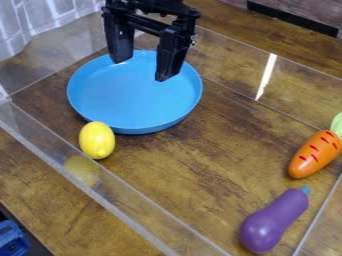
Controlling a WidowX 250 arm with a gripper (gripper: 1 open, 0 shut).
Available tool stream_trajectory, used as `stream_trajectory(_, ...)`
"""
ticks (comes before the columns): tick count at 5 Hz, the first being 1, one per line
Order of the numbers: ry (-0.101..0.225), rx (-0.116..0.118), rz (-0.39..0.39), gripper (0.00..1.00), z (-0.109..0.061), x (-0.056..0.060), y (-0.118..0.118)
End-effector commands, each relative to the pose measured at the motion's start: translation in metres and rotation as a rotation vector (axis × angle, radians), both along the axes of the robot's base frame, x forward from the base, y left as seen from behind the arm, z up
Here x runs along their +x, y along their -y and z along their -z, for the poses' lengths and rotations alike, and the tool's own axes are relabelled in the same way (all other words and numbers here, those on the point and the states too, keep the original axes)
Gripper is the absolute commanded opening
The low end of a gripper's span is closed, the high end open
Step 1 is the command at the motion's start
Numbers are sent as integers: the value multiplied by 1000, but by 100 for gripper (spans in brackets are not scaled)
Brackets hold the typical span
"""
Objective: Put the lemon on the blue tray
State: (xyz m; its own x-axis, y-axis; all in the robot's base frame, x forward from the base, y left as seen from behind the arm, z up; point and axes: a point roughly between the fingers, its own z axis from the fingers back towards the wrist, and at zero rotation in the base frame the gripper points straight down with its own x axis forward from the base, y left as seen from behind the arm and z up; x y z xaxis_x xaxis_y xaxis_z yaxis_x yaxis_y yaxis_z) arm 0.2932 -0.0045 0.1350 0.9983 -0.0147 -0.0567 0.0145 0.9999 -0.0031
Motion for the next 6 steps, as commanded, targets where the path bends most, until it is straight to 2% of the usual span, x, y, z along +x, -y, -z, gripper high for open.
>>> stream_trajectory(1,-12,-2,11,100,5,-1,0)
stream_trajectory(3,-31,-6,42,100,16,-3,-2)
stream_trajectory(6,-29,2,125,100,36,-10,-19)
